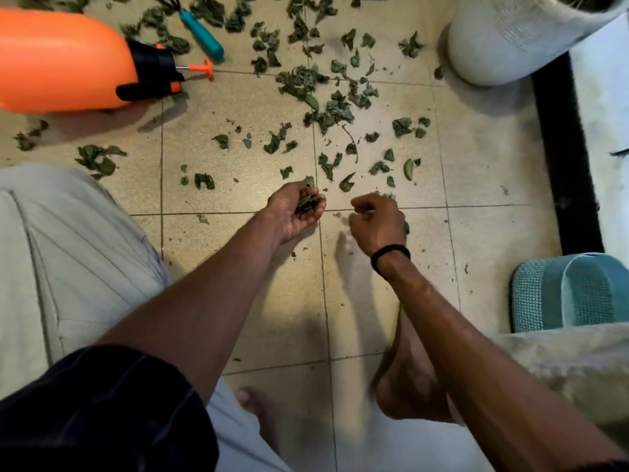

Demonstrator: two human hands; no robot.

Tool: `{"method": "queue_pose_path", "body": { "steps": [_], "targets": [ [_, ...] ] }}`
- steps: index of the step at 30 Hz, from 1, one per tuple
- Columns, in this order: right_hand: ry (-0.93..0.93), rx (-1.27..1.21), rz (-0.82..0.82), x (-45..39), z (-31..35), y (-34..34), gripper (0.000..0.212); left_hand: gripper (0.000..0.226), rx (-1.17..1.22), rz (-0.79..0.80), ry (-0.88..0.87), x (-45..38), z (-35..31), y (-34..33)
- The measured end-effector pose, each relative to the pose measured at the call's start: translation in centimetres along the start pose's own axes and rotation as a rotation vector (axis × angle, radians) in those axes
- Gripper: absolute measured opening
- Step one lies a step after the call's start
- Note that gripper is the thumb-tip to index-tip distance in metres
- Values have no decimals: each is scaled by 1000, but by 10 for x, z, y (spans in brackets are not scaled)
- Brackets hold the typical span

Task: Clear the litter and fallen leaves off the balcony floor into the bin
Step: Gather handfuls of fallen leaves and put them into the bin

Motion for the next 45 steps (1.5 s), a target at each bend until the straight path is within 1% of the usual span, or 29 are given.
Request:
{"method": "queue_pose_path", "body": {
  "steps": [1,3,5,6,8,10,11,14,17,19,21,24,26,29,31,36,38,40,41,42,43,45],
  "targets": [
    [-42,29,30,2,-14,-6,24,35,10,-5,-15,0,-4,2],
    [-45,81,157,18,-26,-29,20,39,41,-19,-29,-1,-9,8],
    [25,102,305,48,-22,-60,24,40,74,-44,-39,-2,-12,16],
    [86,120,341,61,-17,-76,23,39,90,-64,-47,-3,-14,22],
    [234,173,345,80,-1,-99,14,39,117,-108,-66,-5,-16,34],
    [300,203,333,89,8,-115,18,40,139,-147,-82,-6,-19,44],
    [311,214,315,91,9,-120,20,41,145,-165,-86,-6,-20,49],
    [319,217,232,93,12,-123,15,40,135,-198,-83,-6,-18,60],
    [339,242,219,92,11,-124,10,40,116,-208,-79,-8,-15,64],
    [352,267,182,90,8,-120,10,40,104,-206,-76,-8,-13,63],
    [283,192,131,85,5,-109,10,41,78,-199,-82,-9,-13,62],
    [166,-23,2,69,8,-80,8,44,35,-170,-78,-13,-10,55],
    [174,-123,-59,57,21,-66,8,45,34,-120,-50,-14,-3,44],
    [202,-207,-62,45,45,-56,16,45,98,-6,28,-9,8,18],
    [165,-267,-76,38,48,-49,21,42,141,40,52,-8,12,6],
    [40,-358,-325,20,9,-2,12,42,95,111,21,-12,14,-19],
    [-52,-334,-383,8,-21,13,15,41,77,138,18,-12,18,-25],
    [-135,-247,-404,-6,-54,25,13,39,54,152,26,-13,23,-27],
    [-167,-186,-373,-12,-69,29,19,38,37,154,31,-13,26,-27],
    [-194,-113,-306,-18,-84,31,32,37,23,155,36,-14,29,-28],
    [-207,-21,-208,-23,-97,31,49,38,8,150,40,-14,31,-28],
    [-169,172,0,-25,-113,27,80,39,-13,149,40,-13,35,-28]
  ]
}}
Point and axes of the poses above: each hand's wrist, its own x-axis away from the middle knuckle, its own y-axis out of the back of the hand, z = x × y, the point moved 8 cm from there along -x, towards the middle knuckle, and after that the axes turned 6 degrees about -z, right-handed, at the moved point
